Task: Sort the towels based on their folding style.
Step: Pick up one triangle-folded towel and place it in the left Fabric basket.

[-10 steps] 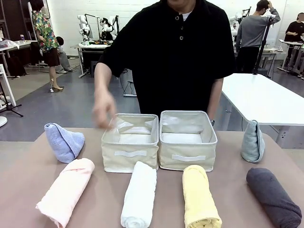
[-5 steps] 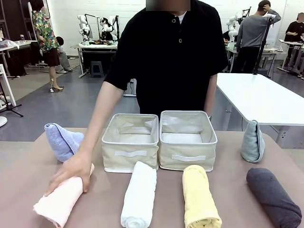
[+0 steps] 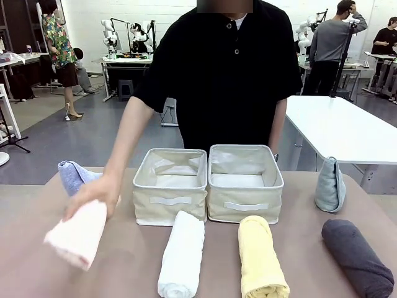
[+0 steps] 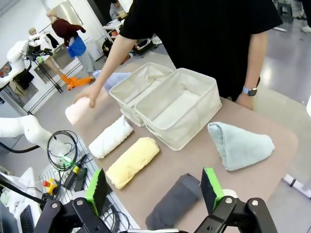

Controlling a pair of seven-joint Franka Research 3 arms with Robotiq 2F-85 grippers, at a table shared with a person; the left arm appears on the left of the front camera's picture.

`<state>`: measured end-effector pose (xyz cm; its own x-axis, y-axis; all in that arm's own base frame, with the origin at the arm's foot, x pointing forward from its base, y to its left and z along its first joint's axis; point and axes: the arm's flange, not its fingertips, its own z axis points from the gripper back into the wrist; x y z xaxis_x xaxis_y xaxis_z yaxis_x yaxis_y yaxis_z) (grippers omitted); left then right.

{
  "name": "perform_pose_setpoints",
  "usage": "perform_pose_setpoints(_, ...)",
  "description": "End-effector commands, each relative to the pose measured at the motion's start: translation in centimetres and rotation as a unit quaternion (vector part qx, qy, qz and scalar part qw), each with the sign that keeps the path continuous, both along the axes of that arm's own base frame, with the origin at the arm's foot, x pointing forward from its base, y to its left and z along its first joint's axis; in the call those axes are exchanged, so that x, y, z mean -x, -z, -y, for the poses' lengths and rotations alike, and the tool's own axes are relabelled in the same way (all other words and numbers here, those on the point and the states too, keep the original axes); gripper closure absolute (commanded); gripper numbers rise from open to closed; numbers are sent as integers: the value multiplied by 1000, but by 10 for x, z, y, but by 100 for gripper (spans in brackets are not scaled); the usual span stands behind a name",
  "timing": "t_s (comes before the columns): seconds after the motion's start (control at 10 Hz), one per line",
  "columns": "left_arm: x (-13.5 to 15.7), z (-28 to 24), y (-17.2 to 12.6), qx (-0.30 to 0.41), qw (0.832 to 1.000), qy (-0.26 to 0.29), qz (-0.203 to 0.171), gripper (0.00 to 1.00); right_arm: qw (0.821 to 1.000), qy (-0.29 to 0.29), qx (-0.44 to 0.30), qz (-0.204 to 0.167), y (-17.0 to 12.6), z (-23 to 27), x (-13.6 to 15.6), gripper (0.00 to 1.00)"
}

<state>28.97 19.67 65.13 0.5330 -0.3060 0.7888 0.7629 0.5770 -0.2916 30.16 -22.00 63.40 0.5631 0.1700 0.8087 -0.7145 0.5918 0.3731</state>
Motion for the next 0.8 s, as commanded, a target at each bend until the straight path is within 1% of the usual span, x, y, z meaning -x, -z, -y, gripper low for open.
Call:
perform_pose_setpoints(0.0,0,0,-2,6,1000,5,5,0,1000,-5,-9,6,-1,2,-1,0)
perform_pose_setpoints(0.5,0,0,-2,6,1000,5,5,0,1000,-5,-9,6,-1,2,-1,0)
perform_pose_setpoints(0.6,0,0,0,0,1000,0,0,0,1000,-5,-9,6,-1,2,-1,0)
perform_pose_setpoints(0.7,-14,18,1,-75,995,-43,-38,0,1000,-5,-9,6,-1,2,-1,0)
